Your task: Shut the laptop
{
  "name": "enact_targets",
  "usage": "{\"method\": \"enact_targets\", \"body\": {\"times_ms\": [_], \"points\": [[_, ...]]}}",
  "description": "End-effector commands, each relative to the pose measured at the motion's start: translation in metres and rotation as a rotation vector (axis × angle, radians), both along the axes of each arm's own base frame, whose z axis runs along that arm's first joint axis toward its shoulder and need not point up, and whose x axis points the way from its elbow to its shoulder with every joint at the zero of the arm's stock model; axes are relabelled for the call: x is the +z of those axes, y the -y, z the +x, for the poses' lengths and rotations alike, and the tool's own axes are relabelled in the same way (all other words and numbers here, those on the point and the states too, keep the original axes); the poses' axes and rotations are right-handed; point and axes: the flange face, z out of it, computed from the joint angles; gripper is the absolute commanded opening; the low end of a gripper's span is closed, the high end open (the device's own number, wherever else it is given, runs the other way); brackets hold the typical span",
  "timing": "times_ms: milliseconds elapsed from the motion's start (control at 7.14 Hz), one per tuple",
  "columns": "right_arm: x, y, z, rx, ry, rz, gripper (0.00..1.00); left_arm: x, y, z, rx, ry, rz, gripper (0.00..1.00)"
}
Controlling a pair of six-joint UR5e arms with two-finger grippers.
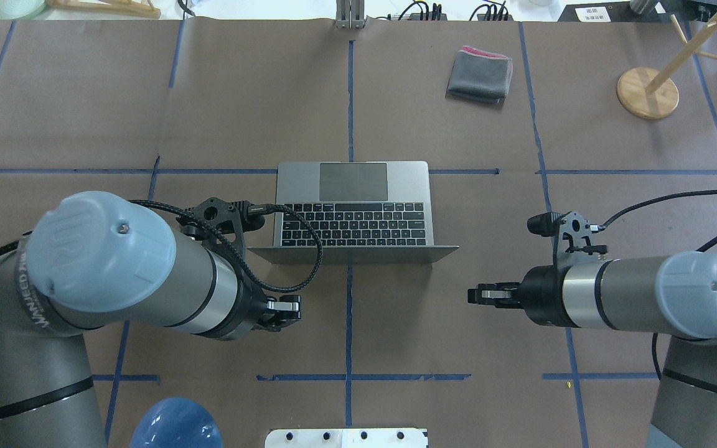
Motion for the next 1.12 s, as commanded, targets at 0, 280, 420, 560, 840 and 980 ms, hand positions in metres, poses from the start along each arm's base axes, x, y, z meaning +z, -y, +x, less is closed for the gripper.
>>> {"method": "enact_targets", "body": {"times_ms": [0, 280, 420, 560, 840, 980], "points": [[-0.057, -0.002, -0.044, 0.005, -0.061, -0.006, 0.0, 0.007, 0.012, 0.026, -0.015, 0.009, 0.013, 0.0], [-0.06, -0.005, -0.05, 0.024, -0.067, 0.007, 0.0, 0.01, 0.023, 0.03, -0.056, 0.02, 0.035, 0.0], [-0.059, 0.0, -0.048, 0.044, -0.071, 0.011, 0.0, 0.007, 0.029, 0.026, -0.057, 0.016, 0.06, 0.0], [-0.057, 0.004, -0.048, 0.07, -0.079, 0.016, 0.0, 0.008, 0.041, 0.021, -0.078, 0.017, 0.063, 0.0], [-0.055, 0.022, -0.038, 0.11, -0.086, 0.015, 0.0, 0.014, 0.074, 0.036, -0.106, 0.016, 0.085, 0.0], [-0.053, 0.034, -0.034, 0.132, -0.093, 0.014, 0.0, 0.017, 0.085, 0.033, -0.125, 0.021, 0.084, 0.0]]}}
